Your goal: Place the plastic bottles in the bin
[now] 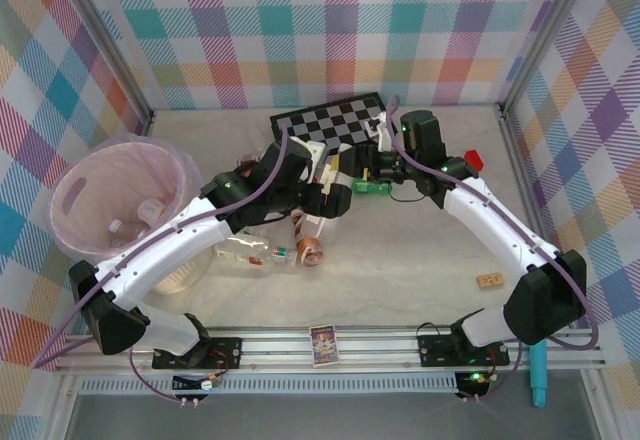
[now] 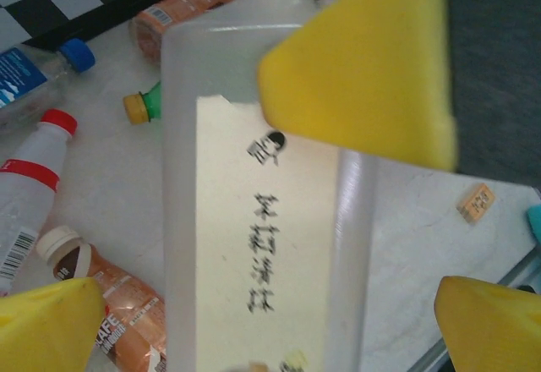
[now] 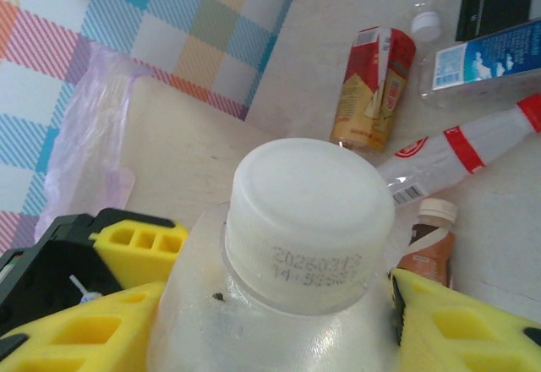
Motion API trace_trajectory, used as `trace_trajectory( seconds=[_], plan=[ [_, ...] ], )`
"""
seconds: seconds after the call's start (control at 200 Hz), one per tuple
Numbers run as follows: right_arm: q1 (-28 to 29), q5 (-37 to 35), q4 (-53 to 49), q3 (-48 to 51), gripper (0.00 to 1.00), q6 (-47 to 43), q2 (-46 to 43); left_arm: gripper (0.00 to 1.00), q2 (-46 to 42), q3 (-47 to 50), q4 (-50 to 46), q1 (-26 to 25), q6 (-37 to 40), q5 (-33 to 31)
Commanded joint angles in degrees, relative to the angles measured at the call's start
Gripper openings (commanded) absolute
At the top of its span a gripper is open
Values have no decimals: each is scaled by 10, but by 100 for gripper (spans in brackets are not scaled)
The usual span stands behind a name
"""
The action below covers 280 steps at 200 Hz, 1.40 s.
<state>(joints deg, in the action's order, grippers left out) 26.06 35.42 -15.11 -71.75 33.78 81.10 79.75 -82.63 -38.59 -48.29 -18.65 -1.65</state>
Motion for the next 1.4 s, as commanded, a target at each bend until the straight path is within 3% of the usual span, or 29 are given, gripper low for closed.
trace_trajectory(
  seconds=[0.0,0.29,0.405,0.565,0.715,0.945,1.155,1.395],
  plan=[
    [3,37,34,-18,36,-9,-14,98,5,11,19,-4,-7,-26],
    [4,46,51,-14,36,-1,-22,66,14,17,40,-4,-17,6],
    [3,44,51,-15,38,0,-20,58,16,16,42,-4,-18,7],
    [3,38,42,-18,56,4,-18,52,16,18,41,0,-20,5],
    [-6,0,-4,-28,81,-5,-37,51,8,20,31,10,-23,-8],
    [-37,-68,-87,-35,91,-43,-91,50,-8,0,0,35,-7,-18],
    [-39,-136,-149,-15,91,-83,-121,45,-30,-89,-94,96,36,-39],
    [-38,-145,-174,10,91,-100,-123,34,-66,-194,-190,249,84,-21]
  ],
)
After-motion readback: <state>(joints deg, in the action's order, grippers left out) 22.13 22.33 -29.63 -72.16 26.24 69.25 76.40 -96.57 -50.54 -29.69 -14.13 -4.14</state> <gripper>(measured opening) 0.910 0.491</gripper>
